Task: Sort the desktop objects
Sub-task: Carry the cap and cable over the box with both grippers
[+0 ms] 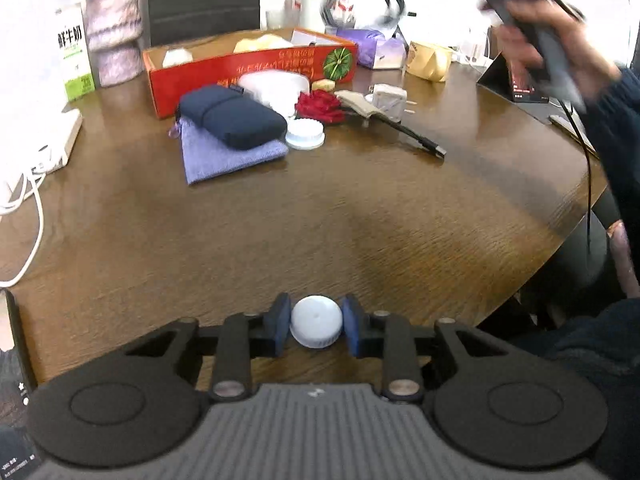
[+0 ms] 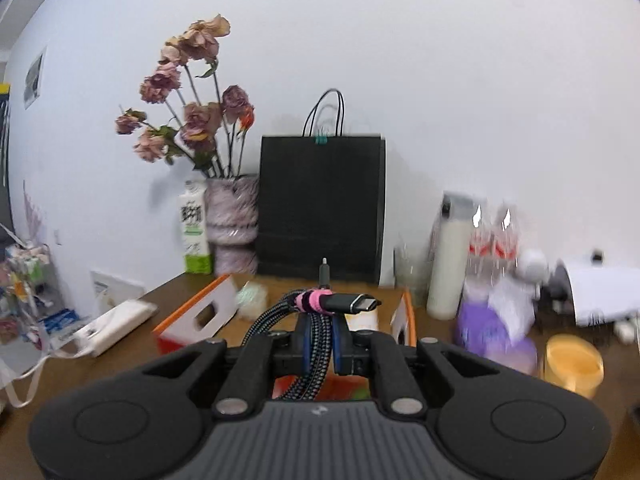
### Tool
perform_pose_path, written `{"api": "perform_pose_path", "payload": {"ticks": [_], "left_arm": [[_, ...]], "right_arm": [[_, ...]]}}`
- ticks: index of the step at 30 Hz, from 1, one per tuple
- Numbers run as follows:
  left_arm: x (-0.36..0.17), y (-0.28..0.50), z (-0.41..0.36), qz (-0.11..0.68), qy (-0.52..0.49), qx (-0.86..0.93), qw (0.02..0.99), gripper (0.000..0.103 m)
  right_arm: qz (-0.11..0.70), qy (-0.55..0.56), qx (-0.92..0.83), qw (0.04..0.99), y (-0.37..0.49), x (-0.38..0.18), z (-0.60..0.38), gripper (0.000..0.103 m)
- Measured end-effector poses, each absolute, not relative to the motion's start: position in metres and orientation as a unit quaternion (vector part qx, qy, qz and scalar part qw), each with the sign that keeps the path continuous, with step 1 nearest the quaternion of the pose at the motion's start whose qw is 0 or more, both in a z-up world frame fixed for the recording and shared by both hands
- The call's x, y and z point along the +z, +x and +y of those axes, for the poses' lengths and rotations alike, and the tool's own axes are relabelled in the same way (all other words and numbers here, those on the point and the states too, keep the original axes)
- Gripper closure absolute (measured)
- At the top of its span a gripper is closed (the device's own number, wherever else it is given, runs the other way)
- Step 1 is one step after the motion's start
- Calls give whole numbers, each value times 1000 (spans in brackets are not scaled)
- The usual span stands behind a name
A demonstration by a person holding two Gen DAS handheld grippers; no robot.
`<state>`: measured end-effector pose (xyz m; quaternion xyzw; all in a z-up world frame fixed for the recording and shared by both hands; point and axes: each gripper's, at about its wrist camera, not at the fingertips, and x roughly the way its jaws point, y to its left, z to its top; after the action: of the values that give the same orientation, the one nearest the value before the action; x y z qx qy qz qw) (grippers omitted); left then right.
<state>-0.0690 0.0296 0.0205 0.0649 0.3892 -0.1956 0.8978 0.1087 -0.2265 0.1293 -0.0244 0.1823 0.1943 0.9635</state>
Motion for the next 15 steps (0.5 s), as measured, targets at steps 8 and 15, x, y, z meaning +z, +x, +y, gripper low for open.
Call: {"api": "perform_pose_path", "payload": {"ticks": [8, 15], "left_arm": [[35, -51, 34, 327, 9, -147, 934, 75], [91, -9, 32, 234, -30, -121, 964, 75]], "right_arm": [[290, -15, 211, 933, 21, 54, -227, 94], [271, -21, 250, 929, 6, 64, -214, 94]]}}
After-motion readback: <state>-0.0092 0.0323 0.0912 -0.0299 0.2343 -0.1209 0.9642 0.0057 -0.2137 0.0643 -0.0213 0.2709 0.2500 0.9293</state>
